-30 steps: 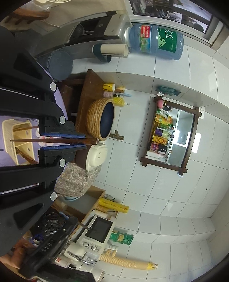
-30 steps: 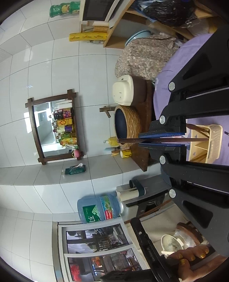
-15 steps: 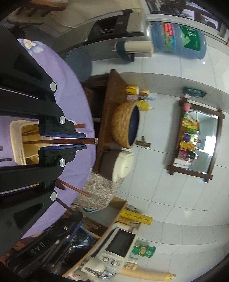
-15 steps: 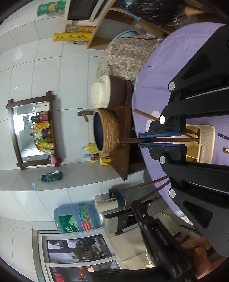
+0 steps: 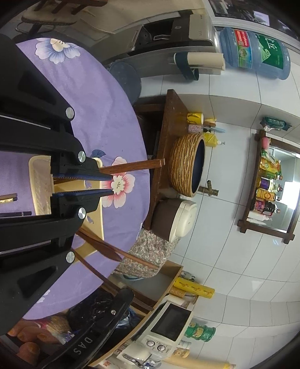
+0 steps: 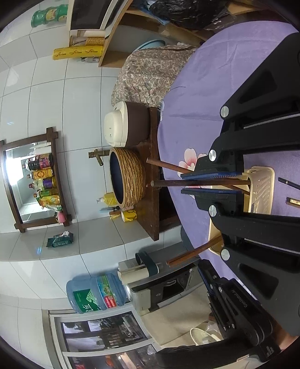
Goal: Organize utensils
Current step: 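Open both grippers to release the chopsticks into the caddy, then move the right gripper over a metal spoon and close on its handle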
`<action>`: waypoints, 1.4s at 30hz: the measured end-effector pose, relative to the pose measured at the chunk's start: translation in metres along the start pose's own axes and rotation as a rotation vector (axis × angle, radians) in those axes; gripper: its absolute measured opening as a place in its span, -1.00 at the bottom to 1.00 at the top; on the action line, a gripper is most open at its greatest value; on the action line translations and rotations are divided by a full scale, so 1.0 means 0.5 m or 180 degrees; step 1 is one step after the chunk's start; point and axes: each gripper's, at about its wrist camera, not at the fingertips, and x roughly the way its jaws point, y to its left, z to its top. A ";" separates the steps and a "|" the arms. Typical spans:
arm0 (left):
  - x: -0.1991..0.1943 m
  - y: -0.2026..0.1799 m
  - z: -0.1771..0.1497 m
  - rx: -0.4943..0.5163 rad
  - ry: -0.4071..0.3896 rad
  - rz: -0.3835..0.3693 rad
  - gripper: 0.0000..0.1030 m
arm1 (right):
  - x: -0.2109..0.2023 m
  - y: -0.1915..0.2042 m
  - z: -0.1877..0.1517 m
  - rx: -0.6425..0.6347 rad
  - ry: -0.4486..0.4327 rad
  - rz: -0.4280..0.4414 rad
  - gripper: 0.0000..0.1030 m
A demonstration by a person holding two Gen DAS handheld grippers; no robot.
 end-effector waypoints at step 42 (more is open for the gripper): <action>-0.130 0.069 -0.400 0.0176 0.0755 0.0465 0.55 | -0.119 0.020 -0.501 -0.0418 0.1573 -0.0283 -0.31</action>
